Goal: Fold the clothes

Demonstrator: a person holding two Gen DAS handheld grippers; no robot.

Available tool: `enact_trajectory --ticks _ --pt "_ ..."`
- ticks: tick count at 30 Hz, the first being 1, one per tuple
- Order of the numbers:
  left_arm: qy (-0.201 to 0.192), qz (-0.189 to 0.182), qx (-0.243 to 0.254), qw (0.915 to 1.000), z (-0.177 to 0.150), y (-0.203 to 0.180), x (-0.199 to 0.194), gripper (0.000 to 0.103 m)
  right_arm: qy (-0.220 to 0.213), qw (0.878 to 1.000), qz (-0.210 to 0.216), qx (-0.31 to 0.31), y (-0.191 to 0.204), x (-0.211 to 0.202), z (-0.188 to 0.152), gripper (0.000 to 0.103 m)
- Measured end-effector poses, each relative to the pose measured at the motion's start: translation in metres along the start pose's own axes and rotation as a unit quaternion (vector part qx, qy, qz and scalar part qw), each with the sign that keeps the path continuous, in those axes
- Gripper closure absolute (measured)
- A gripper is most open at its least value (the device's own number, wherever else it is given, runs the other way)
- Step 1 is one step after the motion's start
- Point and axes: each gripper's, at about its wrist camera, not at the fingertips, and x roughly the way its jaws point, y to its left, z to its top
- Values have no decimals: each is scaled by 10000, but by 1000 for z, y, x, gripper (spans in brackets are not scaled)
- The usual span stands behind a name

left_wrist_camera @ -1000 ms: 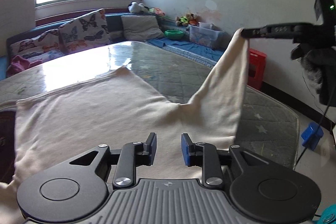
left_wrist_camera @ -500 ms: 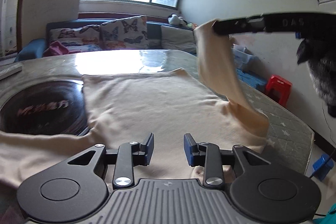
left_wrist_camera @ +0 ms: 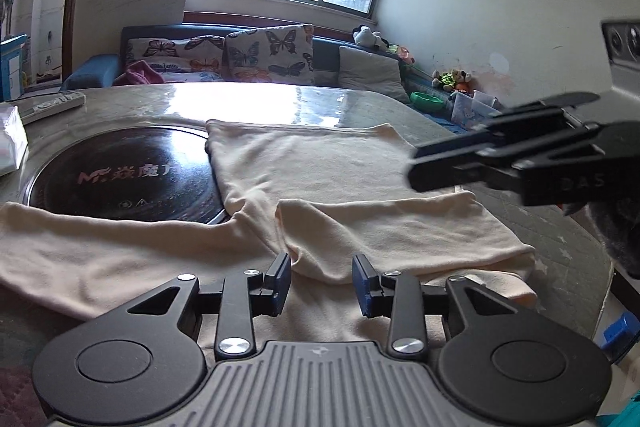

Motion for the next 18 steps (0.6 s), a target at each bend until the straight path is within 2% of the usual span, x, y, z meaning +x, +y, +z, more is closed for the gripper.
enact_trajectory --ticks 7,11,13,15,18 --pt "64 135 -4 9999 3 0 3 66 596 9955 -540 494 -45 -27 -55 83" --pt "161 197 46 9997 5 1 14 70 720 9922 -743 702 -56 -40 -81 81" --pt "199 260 128 9994 6 -2 17 82 704 9913 -828 741 -59 -48 -90 70" --pt "175 365 254 9989 7 -6 18 92 693 9910 -857 756 -60 -52 -96 66" --pt "85 400 319 9987 13 -12 15 98 690 9909 -913 705 -58 -55 -102 61"
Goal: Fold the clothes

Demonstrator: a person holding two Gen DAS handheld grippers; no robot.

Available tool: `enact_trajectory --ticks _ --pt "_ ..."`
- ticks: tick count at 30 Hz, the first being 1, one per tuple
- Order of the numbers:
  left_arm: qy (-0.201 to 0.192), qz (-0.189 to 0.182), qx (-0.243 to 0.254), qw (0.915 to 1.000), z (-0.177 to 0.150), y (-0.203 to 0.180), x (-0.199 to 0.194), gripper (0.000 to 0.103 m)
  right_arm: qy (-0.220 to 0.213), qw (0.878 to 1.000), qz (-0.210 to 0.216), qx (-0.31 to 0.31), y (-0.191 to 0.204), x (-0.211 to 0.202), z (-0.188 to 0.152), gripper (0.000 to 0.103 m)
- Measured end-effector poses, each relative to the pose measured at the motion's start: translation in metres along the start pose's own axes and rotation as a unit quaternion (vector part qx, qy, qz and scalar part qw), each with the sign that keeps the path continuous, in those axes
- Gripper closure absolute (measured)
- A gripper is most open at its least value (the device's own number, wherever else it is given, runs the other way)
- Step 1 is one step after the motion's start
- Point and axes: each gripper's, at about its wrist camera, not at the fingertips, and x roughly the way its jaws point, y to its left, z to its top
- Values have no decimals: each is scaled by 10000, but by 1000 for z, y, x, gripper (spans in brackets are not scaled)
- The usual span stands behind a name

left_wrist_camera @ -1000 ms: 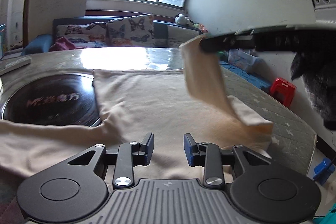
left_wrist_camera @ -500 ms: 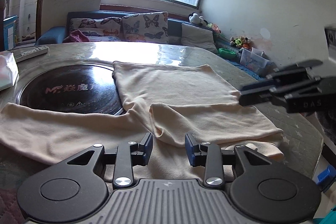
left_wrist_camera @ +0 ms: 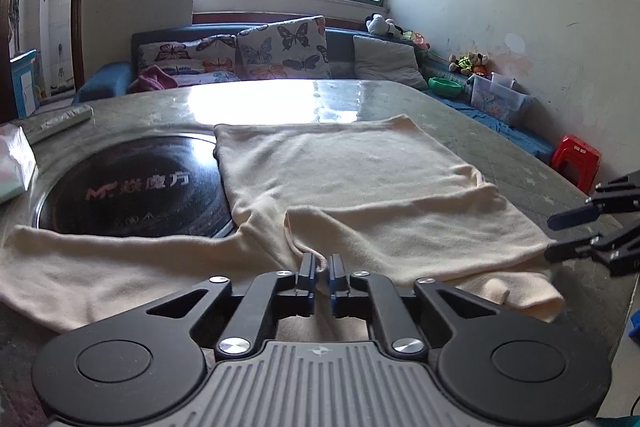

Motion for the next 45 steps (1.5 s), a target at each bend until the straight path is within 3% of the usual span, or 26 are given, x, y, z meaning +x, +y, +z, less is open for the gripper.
enact_trajectory --ticks 3,13,20,28,34,40,45 --pt "-179 0 85 9998 16 -7 -7 99 -27 10000 -49 -61 3 1 -6 61" --pt "-864 -643 410 9933 103 -53 -19 99 -306 9992 -211 -110 10 8 -12 58" --pt "-1183 -772 740 9872 133 -80 -26 99 -497 9973 -528 79 3 4 -18 57" --pt "-877 -641 468 9930 101 -57 -24 99 -383 9944 -908 386 -21 -4 -35 57" --pt "-205 -364 68 9991 42 -28 -16 99 -343 9946 -890 404 -27 -11 -41 56" --pt "441 -181 -86 9988 -2 -4 -15 98 -81 9972 -673 310 -34 -23 -39 57" --pt "310 -73 -65 9995 3 -3 -18 97 -301 9983 -375 318 -40 -24 -16 59"
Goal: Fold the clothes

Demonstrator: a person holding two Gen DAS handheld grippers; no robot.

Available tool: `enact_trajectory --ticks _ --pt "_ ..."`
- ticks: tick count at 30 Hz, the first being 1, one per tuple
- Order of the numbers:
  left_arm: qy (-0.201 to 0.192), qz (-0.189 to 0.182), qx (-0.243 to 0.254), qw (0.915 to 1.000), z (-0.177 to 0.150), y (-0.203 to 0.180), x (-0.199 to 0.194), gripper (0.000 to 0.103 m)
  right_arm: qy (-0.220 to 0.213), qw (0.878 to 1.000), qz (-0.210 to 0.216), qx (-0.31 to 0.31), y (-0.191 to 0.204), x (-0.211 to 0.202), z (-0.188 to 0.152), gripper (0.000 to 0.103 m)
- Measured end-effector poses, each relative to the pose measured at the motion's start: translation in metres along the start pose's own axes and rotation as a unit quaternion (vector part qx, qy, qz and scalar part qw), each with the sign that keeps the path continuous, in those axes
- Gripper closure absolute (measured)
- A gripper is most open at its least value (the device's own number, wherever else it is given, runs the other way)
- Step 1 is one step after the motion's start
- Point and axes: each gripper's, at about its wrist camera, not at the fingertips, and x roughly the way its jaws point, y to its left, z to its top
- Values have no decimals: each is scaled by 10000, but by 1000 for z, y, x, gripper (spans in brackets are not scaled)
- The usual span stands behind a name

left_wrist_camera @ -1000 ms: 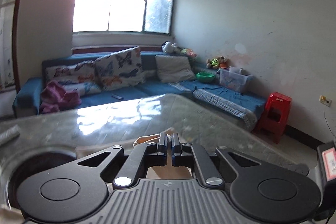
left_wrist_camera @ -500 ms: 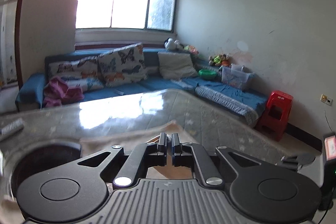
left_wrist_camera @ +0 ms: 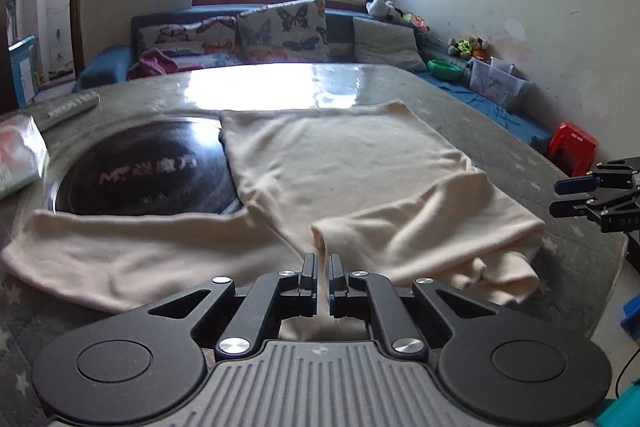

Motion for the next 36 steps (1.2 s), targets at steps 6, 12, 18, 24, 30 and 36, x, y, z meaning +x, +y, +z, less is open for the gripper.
enact_trajectory --ticks 6,12,18,24,30,36 --pt "-139 144 85 9998 16 -9 13 91 -138 9985 521 -32 14 38 32 70" --pt "142 235 102 9996 15 -7 47 85 -58 9980 605 -196 29 73 41 71" --pt "-347 601 423 9967 14 -17 35 96 -46 9983 534 -216 30 76 39 72" --pt "-84 528 289 9982 5 -12 40 89 -30 9987 466 -219 29 77 39 72" --pt "-296 344 -133 9989 8 -5 29 85 -170 9975 626 -268 39 74 54 72" --pt "-171 585 -263 9978 -4 5 25 80 4 9956 812 -473 61 93 59 71"
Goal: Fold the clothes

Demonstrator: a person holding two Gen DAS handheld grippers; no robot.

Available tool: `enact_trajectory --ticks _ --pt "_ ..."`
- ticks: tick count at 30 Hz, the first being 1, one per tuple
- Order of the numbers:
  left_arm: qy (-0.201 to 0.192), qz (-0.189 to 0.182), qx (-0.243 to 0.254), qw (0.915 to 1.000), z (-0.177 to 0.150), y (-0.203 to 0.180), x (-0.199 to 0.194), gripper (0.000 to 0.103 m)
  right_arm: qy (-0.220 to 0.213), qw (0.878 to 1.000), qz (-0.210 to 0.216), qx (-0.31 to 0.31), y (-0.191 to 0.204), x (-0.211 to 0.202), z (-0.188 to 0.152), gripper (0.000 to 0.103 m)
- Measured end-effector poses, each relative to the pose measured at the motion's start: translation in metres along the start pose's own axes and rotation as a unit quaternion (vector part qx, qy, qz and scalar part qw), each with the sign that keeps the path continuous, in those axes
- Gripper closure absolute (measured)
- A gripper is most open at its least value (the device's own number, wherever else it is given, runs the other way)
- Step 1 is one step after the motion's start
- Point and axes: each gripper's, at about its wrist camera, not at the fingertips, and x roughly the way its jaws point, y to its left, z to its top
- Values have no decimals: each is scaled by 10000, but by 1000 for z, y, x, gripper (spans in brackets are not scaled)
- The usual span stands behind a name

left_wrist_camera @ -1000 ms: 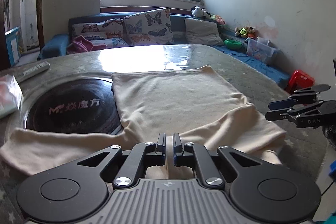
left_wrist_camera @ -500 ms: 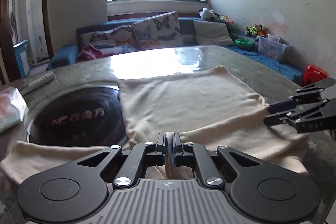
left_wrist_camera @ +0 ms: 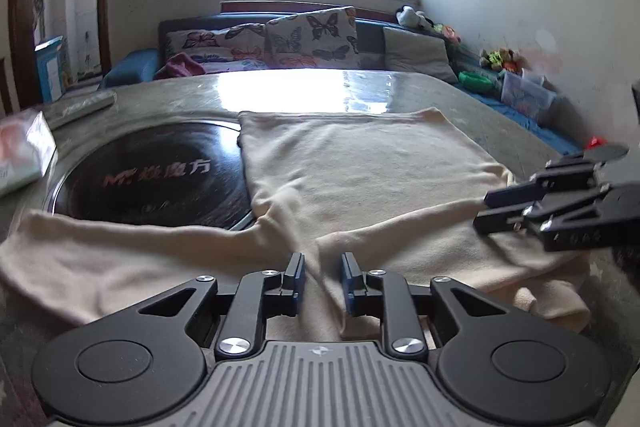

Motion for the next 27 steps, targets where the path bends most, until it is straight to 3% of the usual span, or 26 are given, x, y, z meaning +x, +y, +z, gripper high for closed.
enact_trajectory --ticks 2,6,13,19,23,25,27 --pt "-104 118 -180 9997 1 12 -10 80 43 9999 2 -110 6 4 1 71" --pt "-183 841 -628 9943 1 50 -23 78 -46 9995 205 -253 19 4 13 71" --pt "-118 2392 -1429 9603 -8 123 -34 63 13 9942 769 -748 59 27 33 73" --pt "-82 2805 -1967 9395 -7 156 -34 54 48 9914 885 -959 79 37 37 73" --pt "-120 2849 -2014 9371 -5 161 -29 56 -78 9926 800 -908 75 24 39 73" --pt "-163 2856 -2011 9369 -4 161 -27 60 -139 9936 723 -860 71 15 38 73" --pt "-198 2880 -1987 9366 -4 161 -25 79 -184 9946 652 -791 66 8 37 73"
